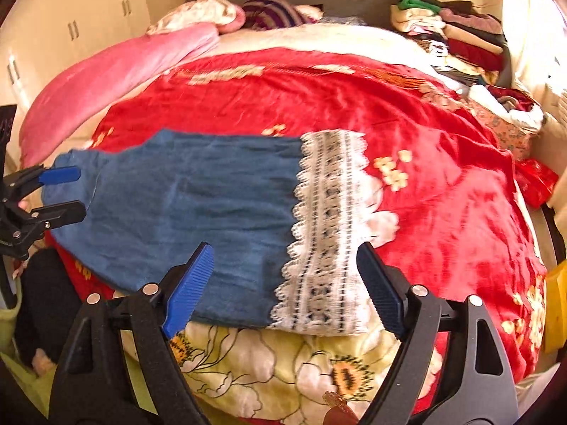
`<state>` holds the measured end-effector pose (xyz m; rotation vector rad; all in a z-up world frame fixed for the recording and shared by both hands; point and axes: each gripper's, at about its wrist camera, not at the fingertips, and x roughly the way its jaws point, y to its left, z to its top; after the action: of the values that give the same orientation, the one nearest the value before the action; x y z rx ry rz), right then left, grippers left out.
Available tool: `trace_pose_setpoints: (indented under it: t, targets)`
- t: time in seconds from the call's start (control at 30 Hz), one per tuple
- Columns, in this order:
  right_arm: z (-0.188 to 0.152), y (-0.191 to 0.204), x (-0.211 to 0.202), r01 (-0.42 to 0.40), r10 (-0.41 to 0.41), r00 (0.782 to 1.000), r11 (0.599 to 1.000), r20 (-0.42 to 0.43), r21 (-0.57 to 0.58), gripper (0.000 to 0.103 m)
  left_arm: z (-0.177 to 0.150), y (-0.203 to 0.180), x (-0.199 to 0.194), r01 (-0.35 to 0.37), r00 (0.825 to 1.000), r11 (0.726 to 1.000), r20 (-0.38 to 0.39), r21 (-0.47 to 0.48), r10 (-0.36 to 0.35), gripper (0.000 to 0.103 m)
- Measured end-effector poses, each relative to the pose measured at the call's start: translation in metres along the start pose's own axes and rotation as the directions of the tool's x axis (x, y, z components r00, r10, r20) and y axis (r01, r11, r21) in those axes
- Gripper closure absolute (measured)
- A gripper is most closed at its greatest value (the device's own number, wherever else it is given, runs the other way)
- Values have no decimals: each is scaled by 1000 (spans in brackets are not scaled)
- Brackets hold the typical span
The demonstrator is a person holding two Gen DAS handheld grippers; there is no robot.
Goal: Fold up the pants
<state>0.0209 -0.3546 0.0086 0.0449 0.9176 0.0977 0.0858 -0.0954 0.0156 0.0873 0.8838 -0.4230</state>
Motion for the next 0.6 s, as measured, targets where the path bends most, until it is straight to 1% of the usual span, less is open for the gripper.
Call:
trace_pose_setpoints:
  t: [0.3, 0.37, 0.6]
  targets:
    - [-3, -24, -5, 25, -26, 1000, 998, 14, 56, 22, 27, -6, 8, -2, 1000, 1000, 5, 30, 2, 5]
    - [-4, -26, -4, 32, -32, 999, 998, 8, 62, 20, 32, -8, 11, 0, 1000, 999, 1, 35, 0, 5]
    - [-10, -34, 6, 25, -24, 1000, 996, -14, 81, 19, 48, -18, 31, -1, 1000, 998, -22, 71, 3, 5]
